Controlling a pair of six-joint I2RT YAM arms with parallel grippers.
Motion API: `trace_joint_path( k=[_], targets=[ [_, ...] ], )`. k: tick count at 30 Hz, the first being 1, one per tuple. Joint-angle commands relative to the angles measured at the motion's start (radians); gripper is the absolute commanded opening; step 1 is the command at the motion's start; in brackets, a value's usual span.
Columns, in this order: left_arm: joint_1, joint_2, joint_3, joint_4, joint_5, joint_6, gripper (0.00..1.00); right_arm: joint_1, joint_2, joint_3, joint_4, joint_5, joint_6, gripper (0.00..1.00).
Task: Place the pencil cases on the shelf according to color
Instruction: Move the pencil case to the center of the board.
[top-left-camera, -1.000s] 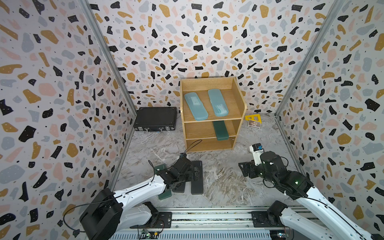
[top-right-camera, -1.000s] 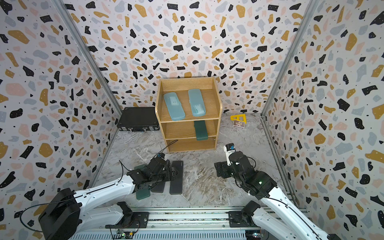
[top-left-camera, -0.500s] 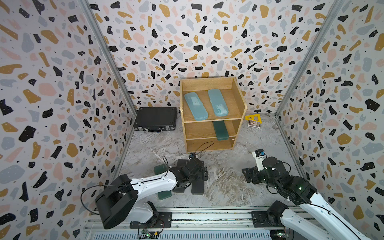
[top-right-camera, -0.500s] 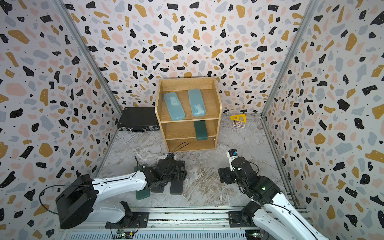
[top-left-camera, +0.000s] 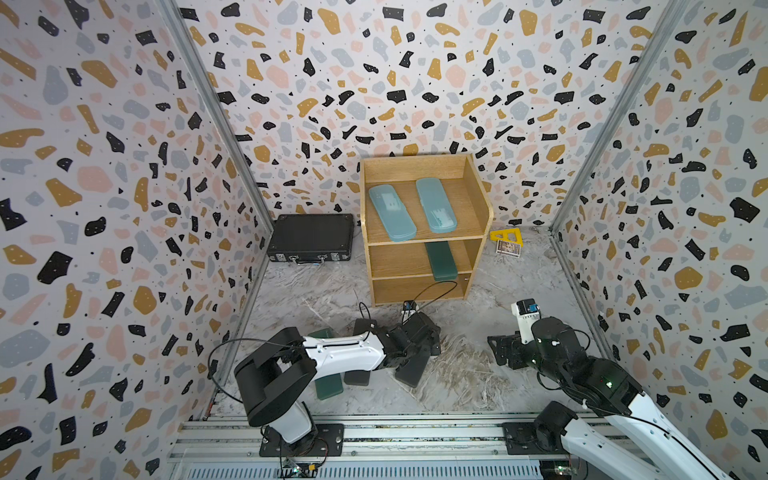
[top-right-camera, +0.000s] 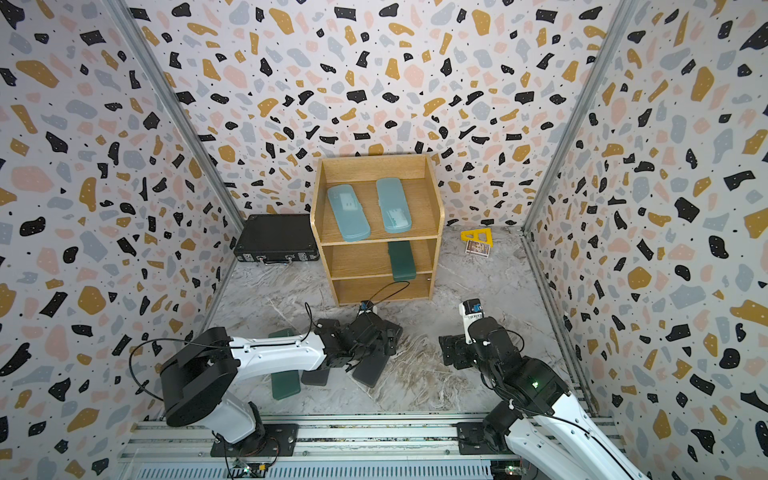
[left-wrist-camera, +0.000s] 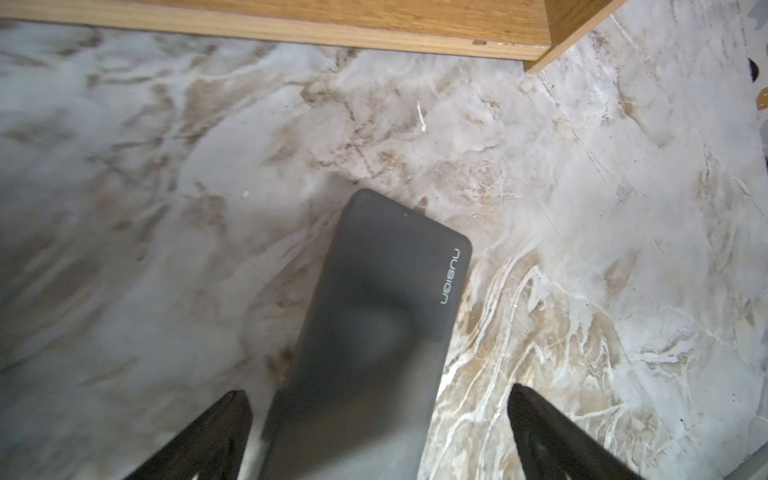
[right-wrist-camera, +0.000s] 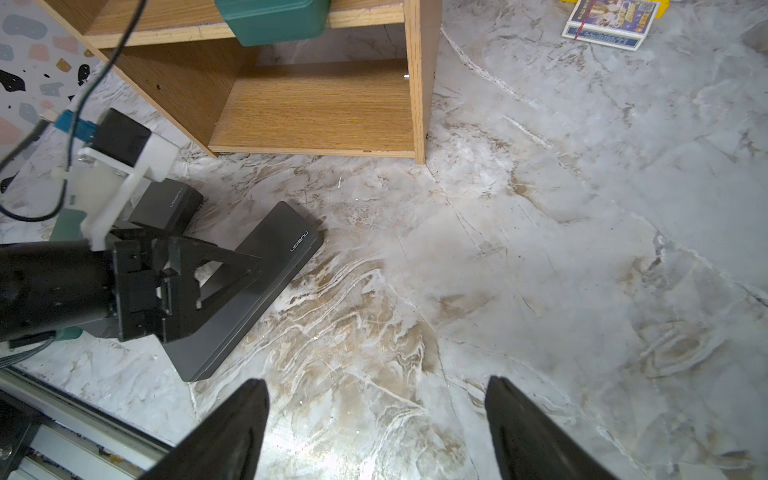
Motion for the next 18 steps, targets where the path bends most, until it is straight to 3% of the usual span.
trace_joint_path(
  k=[1, 7, 18],
  targets=[
    [0.0, -0.099, 0.009, -0.155, -0.059, 0.092, 1.0, -0.003, -0.007, -0.002, -0.024, 0.014, 0.015, 0.88],
    [-0.012, -0.158, -0.048, -0.229, 0.062, 0.195, 1.0, -0.003, 0.002, -0.002, -0.024, 0.0, 0.016, 0.89],
    [-0.028, -0.095, -0.125, -0.099, 0.029, 0.198, 1.0, -0.002, -0.026, -0.012, -0.042, -0.024, 0.04, 0.89]
  ],
)
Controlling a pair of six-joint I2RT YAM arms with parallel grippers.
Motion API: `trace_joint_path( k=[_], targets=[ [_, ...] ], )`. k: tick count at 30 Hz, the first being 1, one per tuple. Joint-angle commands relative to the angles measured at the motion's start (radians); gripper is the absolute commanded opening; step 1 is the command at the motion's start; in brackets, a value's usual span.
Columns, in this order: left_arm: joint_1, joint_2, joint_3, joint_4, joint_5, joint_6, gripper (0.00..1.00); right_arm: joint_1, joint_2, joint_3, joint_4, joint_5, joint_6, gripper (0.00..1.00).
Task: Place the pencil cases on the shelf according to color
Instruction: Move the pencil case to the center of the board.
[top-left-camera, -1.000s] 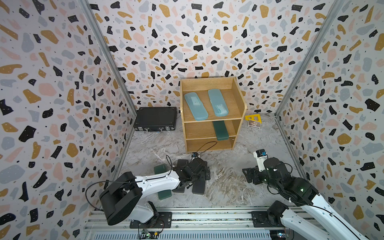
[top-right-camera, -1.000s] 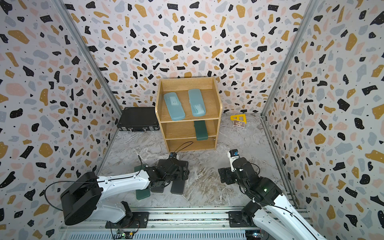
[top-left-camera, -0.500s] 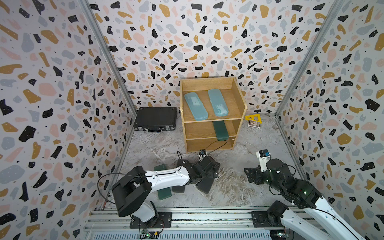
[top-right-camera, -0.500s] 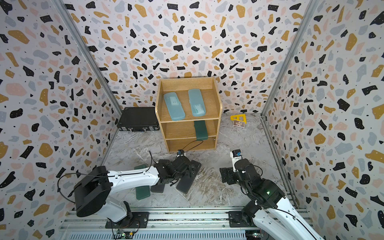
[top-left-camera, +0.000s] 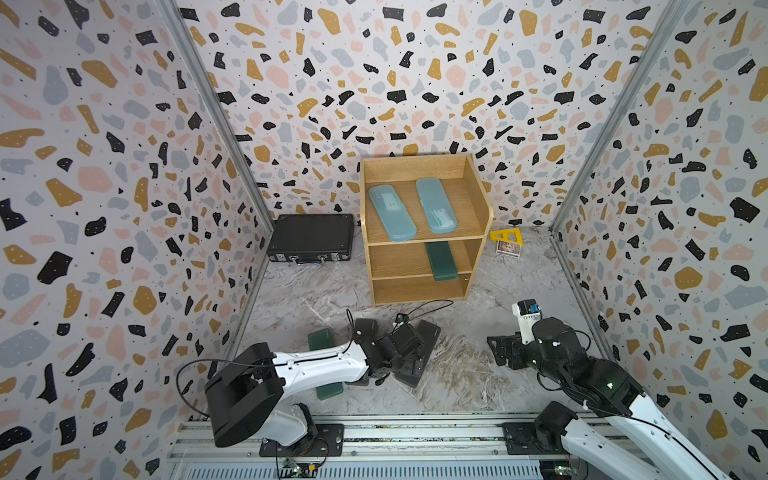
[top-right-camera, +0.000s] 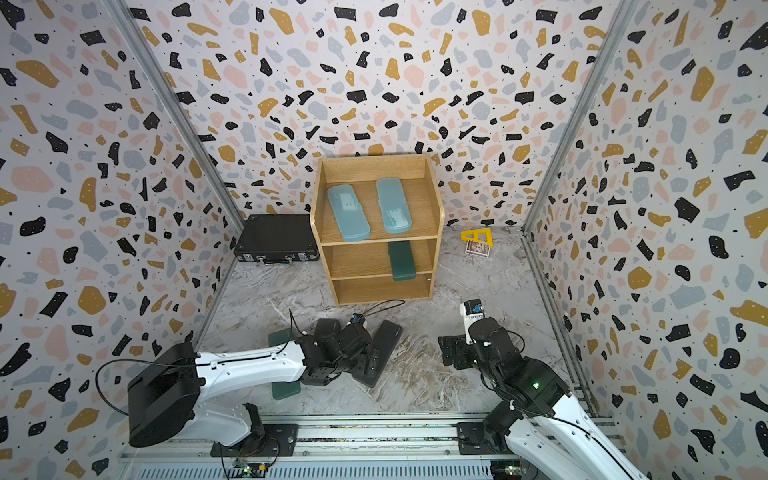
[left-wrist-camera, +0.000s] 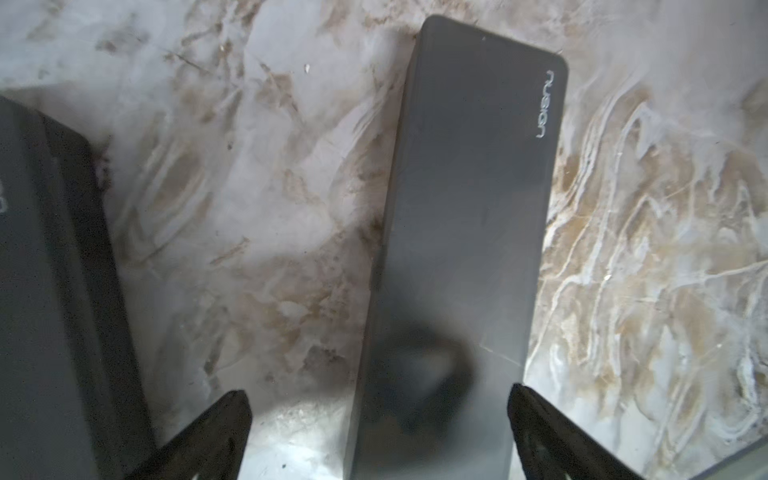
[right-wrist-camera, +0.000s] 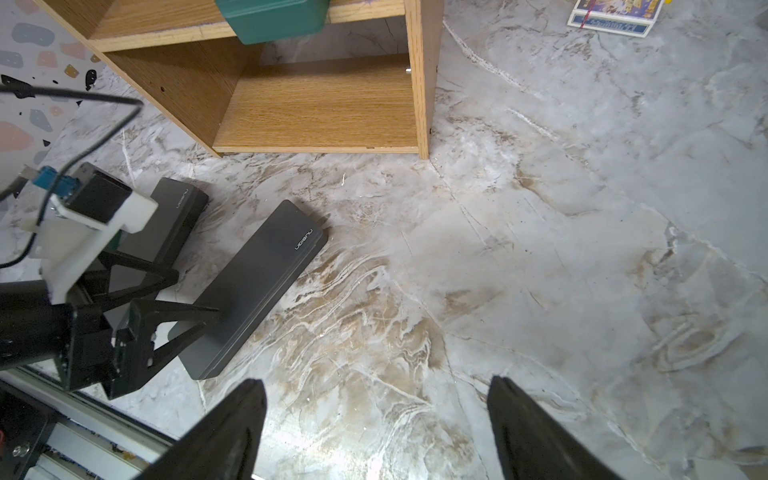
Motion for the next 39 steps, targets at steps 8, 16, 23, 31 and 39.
trace_joint_path(
  k=[8, 16, 23, 31, 39],
  targets=[
    [-0.091, 0.114, 0.026, 0.176, 0.07, -0.027, 1.0, -0.003, -0.021, -0.01, -0.027, 0.009, 0.01, 0.89],
    [-0.18, 0.277, 0.127, 0.325, 0.053, -0.2, 1.0, -0.003, -0.03, -0.009, -0.031, 0.017, 0.012, 0.89],
    [-0.186, 0.225, 0.289, 0.066, -0.082, -0.107, 1.0, -0.003, -0.051, -0.009, -0.036, 0.019, 0.015, 0.9],
    [-0.174, -0.108, 0.217, -0.39, -0.412, -0.083, 1.0, -0.003, 0.021, -0.025, 0.011, -0.037, 0.004, 0.9],
    [0.048, -0.352, 0.019, -0.499, -0.423, -0.123, 1.0, -0.003, 0.032, -0.07, 0.073, -0.088, 0.022, 0.94]
  ],
)
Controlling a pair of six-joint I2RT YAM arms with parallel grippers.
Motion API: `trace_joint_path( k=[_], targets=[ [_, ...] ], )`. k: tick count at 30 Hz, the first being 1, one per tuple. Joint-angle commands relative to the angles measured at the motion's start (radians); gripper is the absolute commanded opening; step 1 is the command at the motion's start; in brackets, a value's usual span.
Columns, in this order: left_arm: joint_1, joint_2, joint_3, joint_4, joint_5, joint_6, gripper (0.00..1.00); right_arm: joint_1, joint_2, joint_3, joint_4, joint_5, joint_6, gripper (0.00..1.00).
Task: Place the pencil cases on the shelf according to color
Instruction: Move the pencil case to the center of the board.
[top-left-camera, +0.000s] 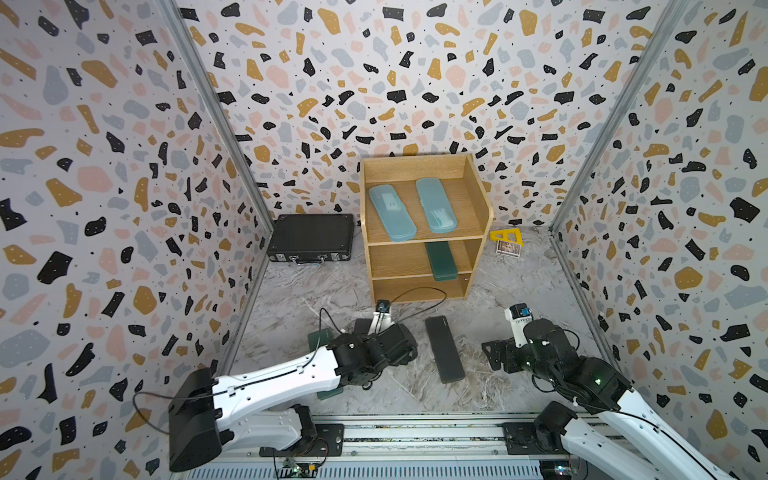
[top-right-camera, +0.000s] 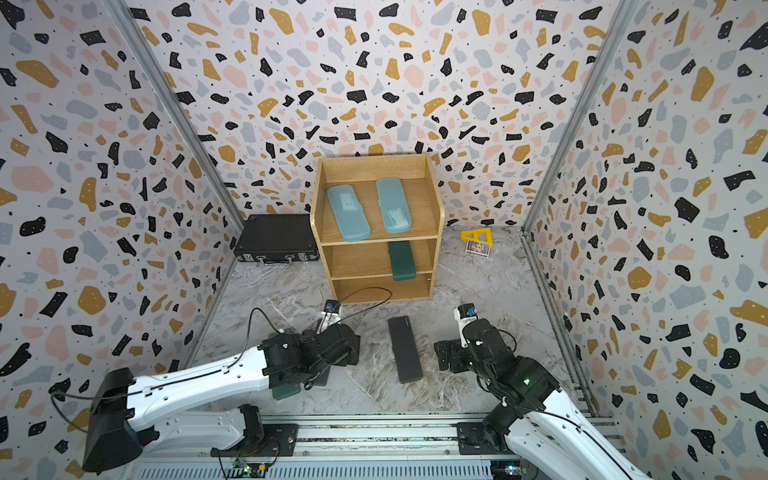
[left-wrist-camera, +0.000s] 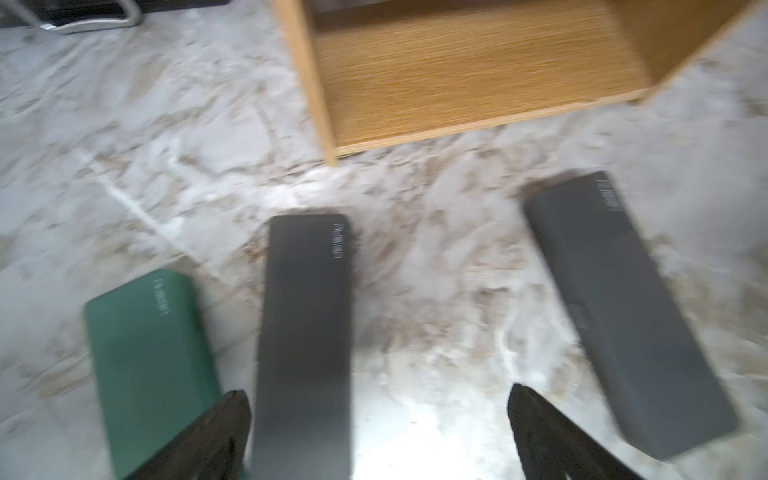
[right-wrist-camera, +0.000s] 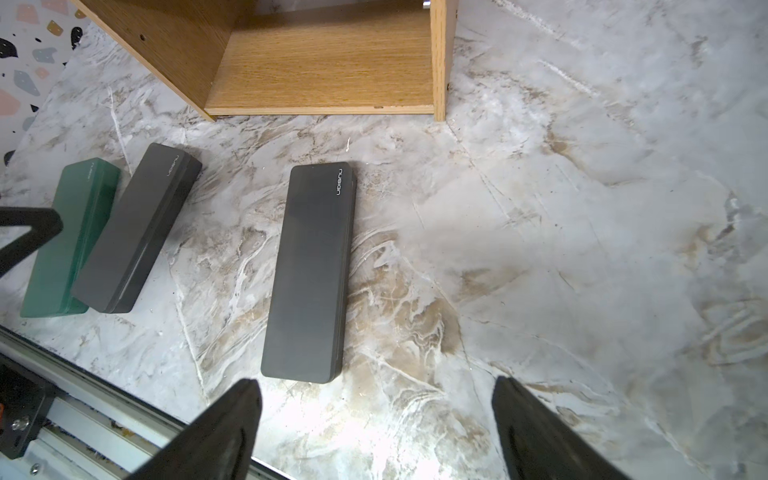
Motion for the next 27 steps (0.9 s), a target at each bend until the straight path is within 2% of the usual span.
trace_joint_path(
  k=[1, 4, 7, 17, 27],
  targets=[
    [0.08, -0.049, -0.061, -0.084, -0.026, 0.001, 1.0, -0.003, 0.0, -0.005, 0.032, -0.025, 0.015, 0.95],
    [0.179, -0.056, -0.094, -0.085, 0.022, 0.016, 1.0, -0.003, 0.0, -0.02, 0.04, -0.043, 0.024, 0.97],
    [0.223, -0.05, -0.115, -0.056, 0.049, 0.021, 1.0, -0.003, 0.004, -0.038, 0.055, -0.06, 0.028, 0.99],
    [0.245, 0.104, -0.139, 0.221, 0.215, 0.131, 1.0, -0.003, 0.004, -0.051, 0.048, -0.061, 0.021, 1.0],
    [0.247, 0.285, -0.146, 0.344, 0.259, 0.14, 1.0, -0.003, -0.05, -0.051, -0.004, -0.038, 0.015, 1.0]
  ],
)
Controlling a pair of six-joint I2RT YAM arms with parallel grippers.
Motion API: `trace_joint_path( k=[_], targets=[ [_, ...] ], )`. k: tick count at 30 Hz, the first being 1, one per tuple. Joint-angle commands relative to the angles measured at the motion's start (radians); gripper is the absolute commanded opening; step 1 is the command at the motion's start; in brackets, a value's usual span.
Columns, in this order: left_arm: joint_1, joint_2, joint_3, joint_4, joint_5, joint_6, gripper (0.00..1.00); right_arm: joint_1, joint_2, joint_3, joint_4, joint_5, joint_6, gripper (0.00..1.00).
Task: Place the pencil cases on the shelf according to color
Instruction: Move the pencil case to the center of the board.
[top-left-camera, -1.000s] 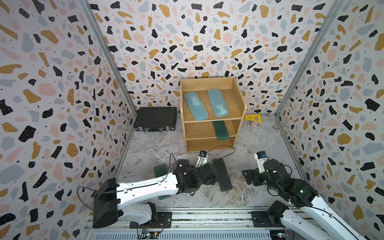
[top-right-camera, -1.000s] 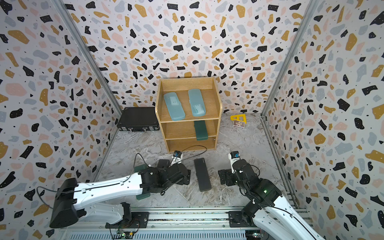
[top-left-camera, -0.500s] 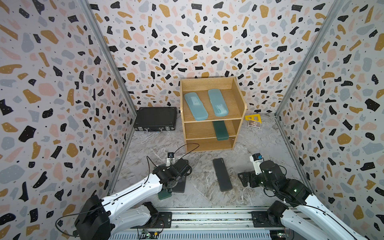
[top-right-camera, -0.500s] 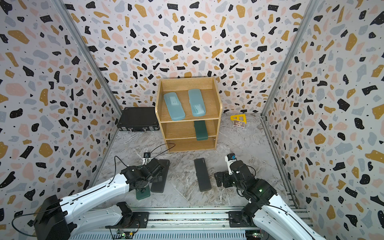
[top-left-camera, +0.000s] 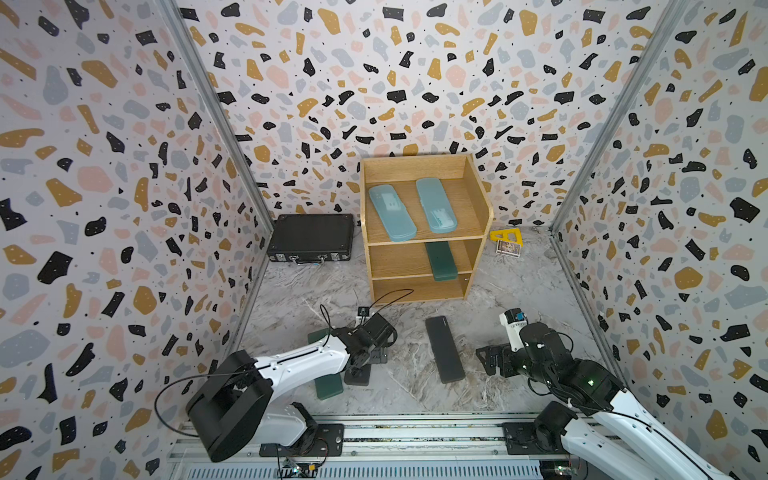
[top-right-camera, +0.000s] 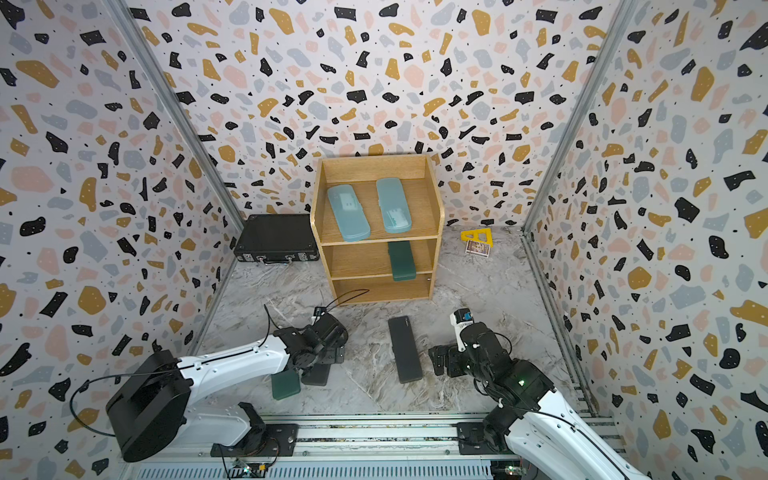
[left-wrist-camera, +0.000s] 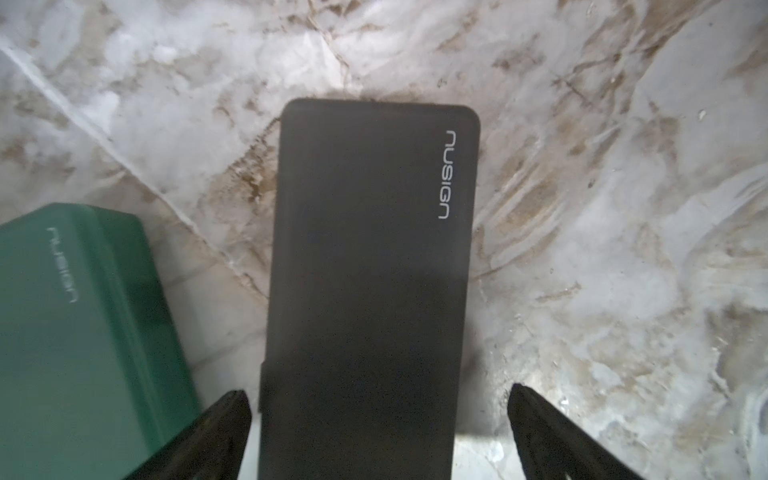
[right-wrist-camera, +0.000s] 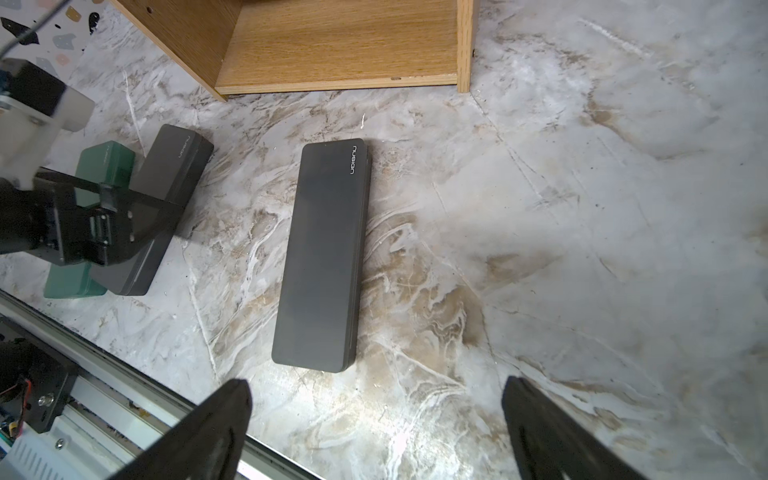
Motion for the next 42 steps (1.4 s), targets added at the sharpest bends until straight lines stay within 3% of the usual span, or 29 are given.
trace_joint_path(
  k=[1, 9, 18, 24, 30, 38, 42],
  targets=[
    [0.005, 0.039, -0.004, 0.076, 0.04, 0.015, 1.0, -0.003, -0.019, 0.005, -0.032, 0.017, -0.002, 1.0],
    [-0.011, 0.086, -0.001, 0.159, 0.168, -0.039, 1.0, -0.003, -0.015, 0.008, -0.032, 0.05, -0.002, 1.0],
    [-0.146, 0.125, 0.072, 0.216, 0.175, -0.209, 1.0, -0.002, -0.005, 0.011, -0.039, 0.066, 0.003, 1.0],
    [-0.237, 0.216, 0.207, 0.246, 0.16, -0.251, 1.0, -0.003, -0.013, 0.028, -0.046, 0.085, 0.002, 1.0],
    [-0.254, 0.278, 0.286, 0.263, 0.13, -0.255, 1.0, -0.003, -0.019, 0.07, -0.074, 0.088, 0.001, 1.0],
    [-0.254, 0.025, 0.309, -0.173, -0.098, -0.196, 1.0, -0.003, -0.01, 0.067, -0.038, 0.034, -0.009, 1.0],
    [-0.248, -0.104, 0.24, -0.386, -0.234, -0.251, 1.0, -0.003, 0.048, 0.059, 0.003, -0.014, -0.012, 1.0]
  ],
)
